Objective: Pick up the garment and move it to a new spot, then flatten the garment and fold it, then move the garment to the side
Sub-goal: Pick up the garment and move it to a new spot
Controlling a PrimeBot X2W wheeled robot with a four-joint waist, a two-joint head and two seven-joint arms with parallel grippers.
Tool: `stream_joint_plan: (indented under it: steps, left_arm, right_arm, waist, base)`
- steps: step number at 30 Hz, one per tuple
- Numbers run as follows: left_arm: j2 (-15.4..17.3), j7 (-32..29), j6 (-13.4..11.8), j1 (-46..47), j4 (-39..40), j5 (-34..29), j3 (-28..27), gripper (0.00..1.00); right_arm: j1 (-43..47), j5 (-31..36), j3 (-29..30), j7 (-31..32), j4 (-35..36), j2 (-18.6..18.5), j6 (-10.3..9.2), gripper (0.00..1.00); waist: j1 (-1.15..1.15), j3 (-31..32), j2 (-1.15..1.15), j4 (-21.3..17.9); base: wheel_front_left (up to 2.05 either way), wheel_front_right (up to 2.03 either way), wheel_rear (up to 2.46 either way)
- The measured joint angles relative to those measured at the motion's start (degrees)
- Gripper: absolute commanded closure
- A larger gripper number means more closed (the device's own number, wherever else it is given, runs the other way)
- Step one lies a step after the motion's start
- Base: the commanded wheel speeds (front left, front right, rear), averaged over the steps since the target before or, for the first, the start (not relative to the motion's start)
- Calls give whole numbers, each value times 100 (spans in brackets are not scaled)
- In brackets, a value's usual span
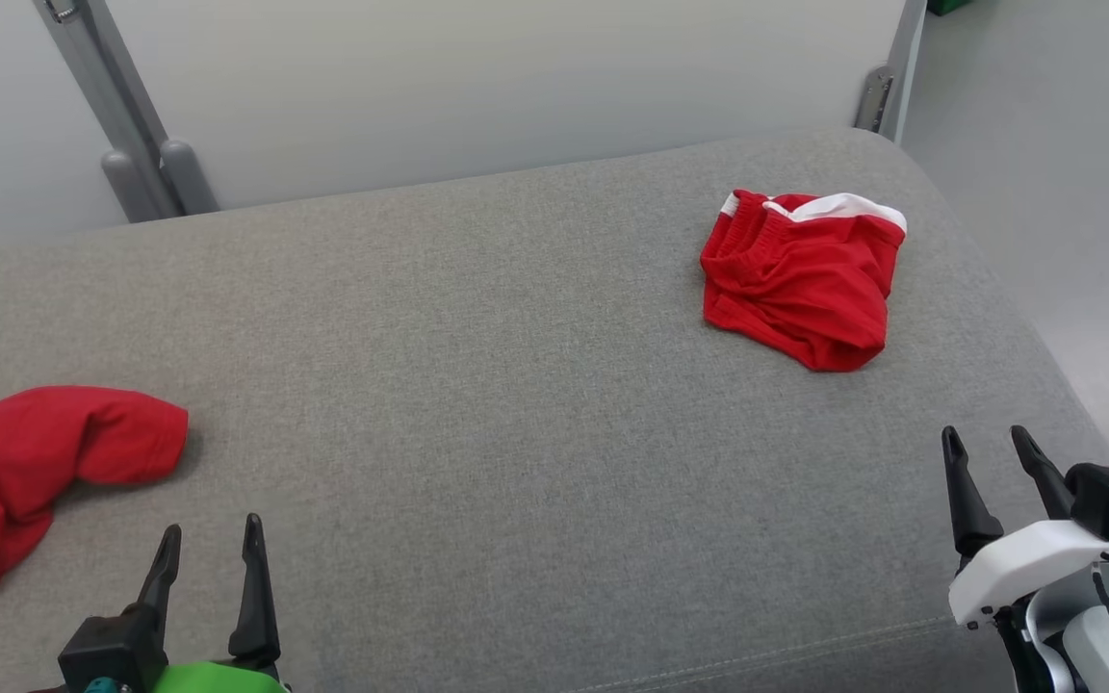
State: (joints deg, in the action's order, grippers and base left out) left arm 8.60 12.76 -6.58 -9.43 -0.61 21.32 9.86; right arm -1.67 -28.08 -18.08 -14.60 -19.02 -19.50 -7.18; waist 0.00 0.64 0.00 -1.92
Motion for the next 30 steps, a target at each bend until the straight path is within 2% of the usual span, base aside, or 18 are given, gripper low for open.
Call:
stream_joint_plan:
  steps: [10, 13, 19, 25, 30]
  left_arm:
    - [-14, 47, 0, 8, -3, -60, 40, 0]
    - [-21, 48, 0, 9, -2, -69, 29, 0]
    - [-69, 98, -1, -2, 8, -68, -212, 0]
    - [-111, 100, -8, -253, 108, -111, -458, 0]
    - [-147, 118, -9, -314, 136, -134, -564, 0]
  right_arm:
    - [355, 477, 186, 0, 493, 155, 0, 0]
    - [355, 554, 115, 0, 599, 167, 0, 0]
    - [344, 799, -403, 0, 768, 296, 12, 0]
    - [227, 964, -902, 0, 743, 387, 264, 0]
    - [149, 1050, -1015, 0, 715, 430, 312, 0]
  waist:
    - [0, -17, 0, 361]
    - [0, -21, 0, 474]
    - [0, -18, 0, 880]
    - [0, 13, 0, 1413]
    - [0, 40, 0, 1806]
  base:
    - [0, 0, 0]
    - [0, 0, 0]
    - [0, 0, 0]
    - [0, 0, 0]
    - [0, 0, 0]
